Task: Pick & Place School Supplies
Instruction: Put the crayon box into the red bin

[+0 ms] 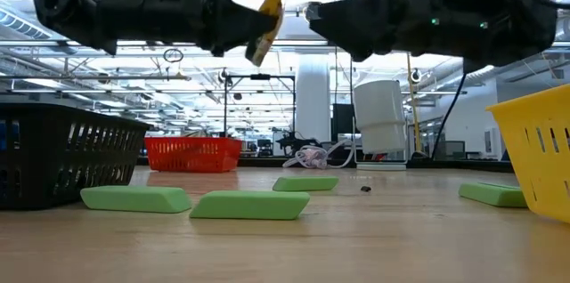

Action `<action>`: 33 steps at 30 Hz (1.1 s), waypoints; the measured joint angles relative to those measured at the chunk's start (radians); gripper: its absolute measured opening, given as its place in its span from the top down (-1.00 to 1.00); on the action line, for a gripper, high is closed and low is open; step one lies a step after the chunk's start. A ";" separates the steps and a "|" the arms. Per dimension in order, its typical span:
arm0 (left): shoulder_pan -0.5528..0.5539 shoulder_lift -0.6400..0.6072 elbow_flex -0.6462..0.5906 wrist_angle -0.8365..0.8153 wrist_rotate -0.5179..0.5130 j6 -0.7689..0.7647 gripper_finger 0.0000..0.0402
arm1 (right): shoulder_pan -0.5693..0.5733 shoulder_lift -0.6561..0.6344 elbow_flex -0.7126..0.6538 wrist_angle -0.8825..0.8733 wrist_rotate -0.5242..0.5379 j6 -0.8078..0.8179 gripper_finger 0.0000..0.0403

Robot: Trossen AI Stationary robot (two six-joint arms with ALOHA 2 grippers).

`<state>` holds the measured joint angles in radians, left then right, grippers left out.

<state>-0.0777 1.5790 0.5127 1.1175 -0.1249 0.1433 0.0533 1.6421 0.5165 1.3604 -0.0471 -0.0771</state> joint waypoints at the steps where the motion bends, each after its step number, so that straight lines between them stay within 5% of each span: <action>1: 0.000 0.015 0.008 0.018 0.003 0.004 0.68 | -0.005 0.020 0.010 0.029 0.000 -0.004 -0.05; 10: 0.003 0.106 0.073 0.062 0.029 0.005 0.68 | -0.047 0.080 0.080 0.072 -0.009 -0.014 -0.05; 33: 0.033 0.118 0.101 0.059 0.046 -0.034 0.68 | -0.054 0.079 0.118 0.045 -0.028 -0.019 -0.04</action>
<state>-0.0444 1.6966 0.6134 1.1767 -0.0788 0.1093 -0.0007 1.7214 0.6341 1.4055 -0.0753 -0.0957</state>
